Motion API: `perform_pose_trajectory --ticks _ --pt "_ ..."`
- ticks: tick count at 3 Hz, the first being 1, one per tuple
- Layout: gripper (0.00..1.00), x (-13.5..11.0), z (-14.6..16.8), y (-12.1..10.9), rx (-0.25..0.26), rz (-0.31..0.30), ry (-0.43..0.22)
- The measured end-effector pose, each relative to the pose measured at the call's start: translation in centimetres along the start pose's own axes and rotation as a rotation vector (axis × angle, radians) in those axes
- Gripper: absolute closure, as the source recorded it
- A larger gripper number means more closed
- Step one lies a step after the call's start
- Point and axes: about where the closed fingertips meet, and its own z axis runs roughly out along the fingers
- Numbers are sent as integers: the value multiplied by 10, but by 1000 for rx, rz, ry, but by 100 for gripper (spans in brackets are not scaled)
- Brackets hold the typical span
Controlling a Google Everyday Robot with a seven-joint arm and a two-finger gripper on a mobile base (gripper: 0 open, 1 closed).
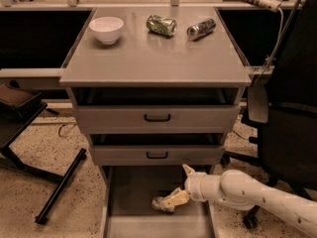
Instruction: Pick 7up can from bottom drawer and place on counter
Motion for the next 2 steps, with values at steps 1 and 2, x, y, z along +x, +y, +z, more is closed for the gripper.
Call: perform_pose_trajectory --ticks 1,2 --pt "0 24 27 -1 -4 10 9" --pt "0 74 69 -17 16 48 57"
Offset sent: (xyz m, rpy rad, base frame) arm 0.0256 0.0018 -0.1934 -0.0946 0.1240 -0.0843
